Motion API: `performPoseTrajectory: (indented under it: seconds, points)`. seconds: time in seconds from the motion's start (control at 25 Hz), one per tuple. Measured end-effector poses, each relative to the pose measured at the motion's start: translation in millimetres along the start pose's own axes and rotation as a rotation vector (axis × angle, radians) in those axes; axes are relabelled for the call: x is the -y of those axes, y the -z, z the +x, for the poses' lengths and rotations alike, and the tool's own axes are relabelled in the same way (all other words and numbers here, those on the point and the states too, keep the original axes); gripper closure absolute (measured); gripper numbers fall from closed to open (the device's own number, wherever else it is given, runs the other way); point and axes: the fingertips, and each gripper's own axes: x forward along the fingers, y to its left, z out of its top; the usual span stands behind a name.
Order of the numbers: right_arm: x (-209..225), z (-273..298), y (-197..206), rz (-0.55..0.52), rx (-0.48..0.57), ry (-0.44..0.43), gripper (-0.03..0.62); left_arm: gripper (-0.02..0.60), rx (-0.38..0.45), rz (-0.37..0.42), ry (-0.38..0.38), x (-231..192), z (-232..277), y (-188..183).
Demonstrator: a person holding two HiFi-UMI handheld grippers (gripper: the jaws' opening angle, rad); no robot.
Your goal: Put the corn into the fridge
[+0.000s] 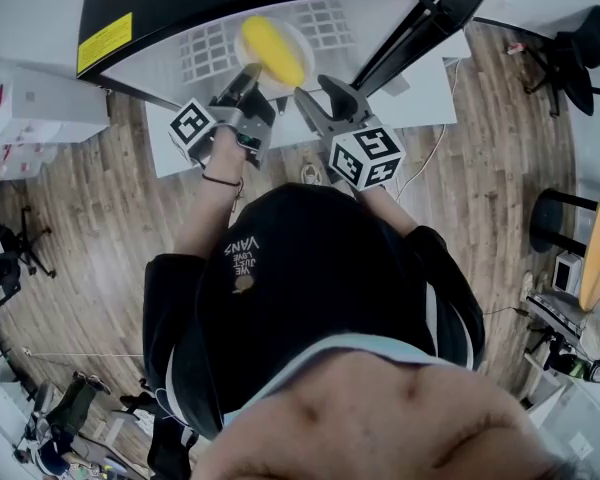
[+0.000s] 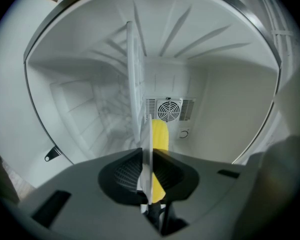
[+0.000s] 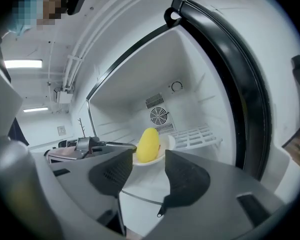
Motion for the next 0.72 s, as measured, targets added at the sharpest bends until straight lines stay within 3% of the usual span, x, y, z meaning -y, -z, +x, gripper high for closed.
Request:
performPoseTrajectory:
  seconds: [0.24,0.72]
  points:
    - [-5,3,12,-0.1,-0.043,0.02,0.399,0.543,0.004,0.007,0.003,-1,-1,-1]
    - [-4,12,22,-0.144,-0.086,0.035,0.399,0.543,0.004,0.016,0.003,-5,0,-2]
